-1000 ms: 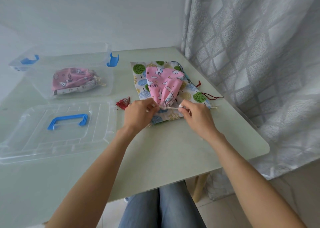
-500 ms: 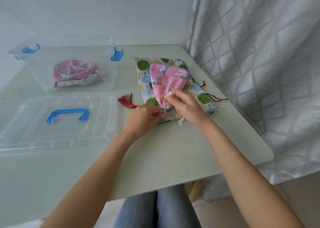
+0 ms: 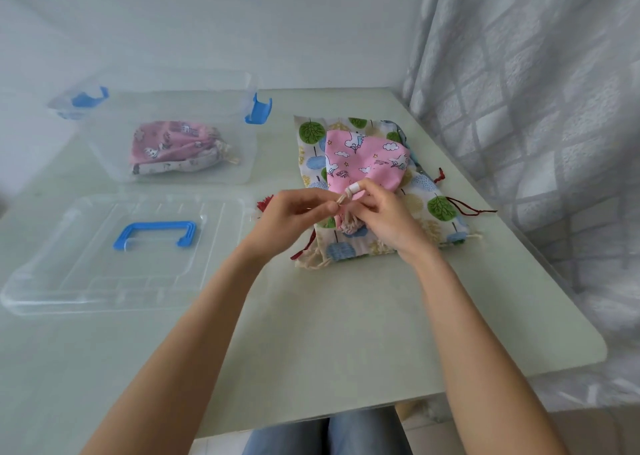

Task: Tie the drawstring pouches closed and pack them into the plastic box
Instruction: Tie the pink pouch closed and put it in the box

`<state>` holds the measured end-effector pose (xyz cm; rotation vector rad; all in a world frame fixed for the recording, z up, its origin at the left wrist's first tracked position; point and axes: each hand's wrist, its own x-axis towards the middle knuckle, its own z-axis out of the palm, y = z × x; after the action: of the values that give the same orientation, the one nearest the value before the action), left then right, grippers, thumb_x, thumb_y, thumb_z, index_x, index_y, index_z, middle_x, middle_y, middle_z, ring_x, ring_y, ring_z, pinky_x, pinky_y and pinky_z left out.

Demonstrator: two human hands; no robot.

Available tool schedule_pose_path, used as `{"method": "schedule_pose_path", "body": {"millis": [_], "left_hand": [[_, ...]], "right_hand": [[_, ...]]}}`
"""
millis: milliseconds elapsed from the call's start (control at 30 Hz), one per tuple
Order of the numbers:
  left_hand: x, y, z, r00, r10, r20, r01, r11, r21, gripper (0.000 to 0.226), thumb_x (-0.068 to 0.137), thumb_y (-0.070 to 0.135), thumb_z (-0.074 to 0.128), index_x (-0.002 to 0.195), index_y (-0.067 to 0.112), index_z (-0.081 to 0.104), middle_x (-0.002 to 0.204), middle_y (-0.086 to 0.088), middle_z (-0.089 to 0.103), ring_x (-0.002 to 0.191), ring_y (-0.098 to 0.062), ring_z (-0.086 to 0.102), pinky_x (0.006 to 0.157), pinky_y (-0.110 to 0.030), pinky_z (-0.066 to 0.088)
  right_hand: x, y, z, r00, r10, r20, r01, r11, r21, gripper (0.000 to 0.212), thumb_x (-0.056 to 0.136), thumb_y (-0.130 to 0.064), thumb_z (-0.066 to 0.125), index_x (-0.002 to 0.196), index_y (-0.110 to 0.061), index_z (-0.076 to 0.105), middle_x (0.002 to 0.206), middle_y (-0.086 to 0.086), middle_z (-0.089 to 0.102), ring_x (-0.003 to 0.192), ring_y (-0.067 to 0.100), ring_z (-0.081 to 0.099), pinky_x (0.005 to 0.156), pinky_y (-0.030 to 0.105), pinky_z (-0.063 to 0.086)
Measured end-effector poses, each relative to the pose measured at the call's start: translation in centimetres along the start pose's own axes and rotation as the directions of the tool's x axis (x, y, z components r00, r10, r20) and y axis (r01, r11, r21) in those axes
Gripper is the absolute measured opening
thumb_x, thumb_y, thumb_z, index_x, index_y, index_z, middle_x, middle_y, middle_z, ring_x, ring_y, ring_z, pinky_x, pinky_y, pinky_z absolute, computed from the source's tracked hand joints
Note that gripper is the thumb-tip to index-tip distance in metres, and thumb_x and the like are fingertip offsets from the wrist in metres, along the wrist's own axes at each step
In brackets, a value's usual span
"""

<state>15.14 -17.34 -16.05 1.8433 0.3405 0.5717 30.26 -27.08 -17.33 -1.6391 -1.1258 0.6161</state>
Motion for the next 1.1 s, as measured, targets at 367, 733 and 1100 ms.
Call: {"method": "schedule_pose_path", "body": {"millis": [367, 733, 1100], "left_hand": [[0.5, -1.7, 1.2, 0.997, 0.041, -0.067, -0.044, 0.998, -0.038, 0.041, 0.079, -0.005, 0.065, 0.115, 0.015, 0.059, 0.115, -0.001, 0.053, 0.082, -0.019, 0.069, 0.085, -0.029, 0.054], [0.5, -2.1, 1.7, 0.97, 0.23, -0.075, -0.198, 0.933, 0.301, 0.043, 0.079, 0.007, 0.071, 0.109, 0.036, 0.06, 0.116, 0.006, 0.046, 0.067, -0.007, 0.068, 0.066, -0.012, 0.048], [-0.2, -2.0, 2.2, 0.969, 0.143, -0.202, -0.095, 0.968, 0.233, 0.015, 0.077, 0.014, 0.074, 0.089, 0.016, 0.064, 0.081, 0.015, 0.067, 0.057, 0.0, 0.065, 0.053, -0.008, 0.042]], "right_hand": [[-0.4, 1.5, 0.1, 0.984, 0.0, -0.181, 0.029, 0.987, 0.157, 0.014, 0.09, -0.009, 0.059, 0.09, -0.019, 0.068, 0.087, 0.003, 0.071, 0.08, 0.012, 0.067, 0.076, 0.029, 0.054], [-1.0, 0.3, 0.2, 1.0, 0.023, -0.013, -0.02, 0.97, 0.24, 0.008, 0.086, -0.021, 0.066, 0.086, -0.013, 0.067, 0.071, -0.005, 0.064, 0.062, 0.006, 0.056, 0.047, 0.013, 0.037], [-1.7, 0.2, 0.2, 0.996, 0.041, -0.084, -0.02, 0.971, 0.236, 0.016, 0.09, -0.015, 0.06, 0.087, 0.001, 0.063, 0.063, -0.002, 0.05, 0.041, 0.0, 0.038, 0.04, 0.012, 0.027]]}}
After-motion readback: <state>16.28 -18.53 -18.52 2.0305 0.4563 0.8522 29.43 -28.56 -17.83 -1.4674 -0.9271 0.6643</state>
